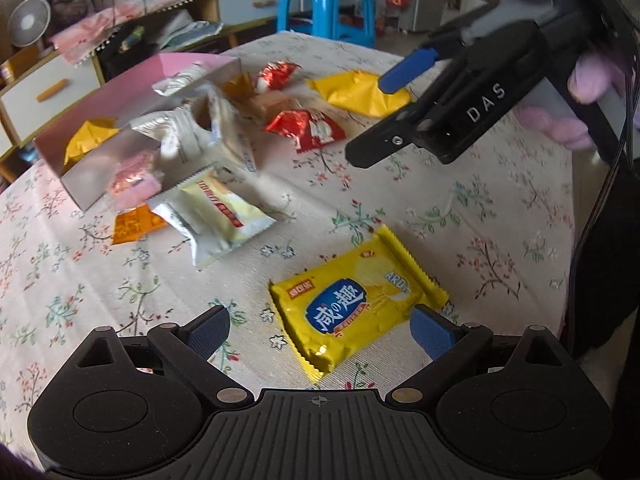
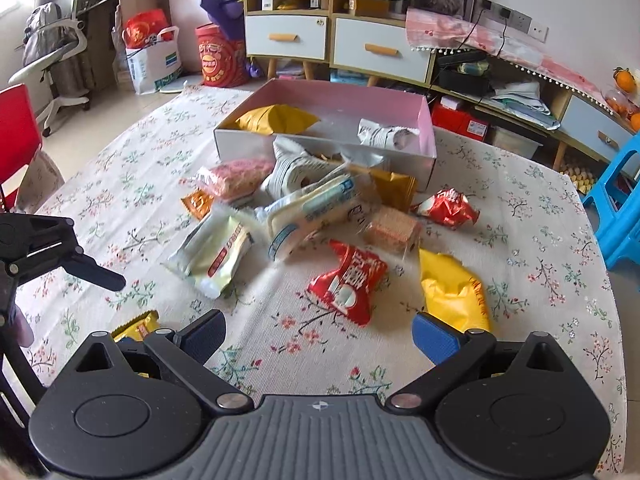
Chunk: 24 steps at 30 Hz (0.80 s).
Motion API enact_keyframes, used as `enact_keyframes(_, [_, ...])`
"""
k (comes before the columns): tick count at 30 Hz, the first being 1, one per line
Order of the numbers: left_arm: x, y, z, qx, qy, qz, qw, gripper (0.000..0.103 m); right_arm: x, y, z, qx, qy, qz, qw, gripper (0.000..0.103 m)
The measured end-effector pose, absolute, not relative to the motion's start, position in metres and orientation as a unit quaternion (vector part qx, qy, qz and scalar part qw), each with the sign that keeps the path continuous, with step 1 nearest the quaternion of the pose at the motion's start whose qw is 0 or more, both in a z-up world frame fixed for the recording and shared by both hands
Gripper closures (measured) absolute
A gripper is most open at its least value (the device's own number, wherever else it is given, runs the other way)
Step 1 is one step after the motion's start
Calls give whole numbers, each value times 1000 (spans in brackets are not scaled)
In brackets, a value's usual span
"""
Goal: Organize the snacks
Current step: 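Move both tools back over the snack pile, then grasp the yellow biscuit pack with the left tool while the right tool grasps the red packet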
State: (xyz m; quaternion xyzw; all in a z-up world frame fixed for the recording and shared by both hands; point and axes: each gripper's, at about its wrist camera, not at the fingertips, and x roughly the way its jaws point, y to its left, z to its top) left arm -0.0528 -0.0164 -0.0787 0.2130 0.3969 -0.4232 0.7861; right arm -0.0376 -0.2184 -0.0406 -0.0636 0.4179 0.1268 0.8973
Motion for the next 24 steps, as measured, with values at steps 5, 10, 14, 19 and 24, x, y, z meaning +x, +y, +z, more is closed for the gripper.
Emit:
enact_keyframes(5, [-44,-25,-88,214,405,-397,795,5,-36,-214,-51,-64,432,128,890,13])
enact_keyframes(10, [-28,-25,-92,178,423,-364,811,5,-34,-209,-61,-74,441,127,886,13])
enact_keyframes(14, [-22,-23,-92,158,423,-344,823,7,-27,-218,-69,-50,450,116,884,13])
enact_keyframes(19, [-22,-24,-92,154,418,-337,829,8,-14,-231,-78,5,458,98,883,13])
enact_keyframes(24, [-24,-28,-89,148,413,-337,833,19,-3,-238,-84,45,452,92,886,16])
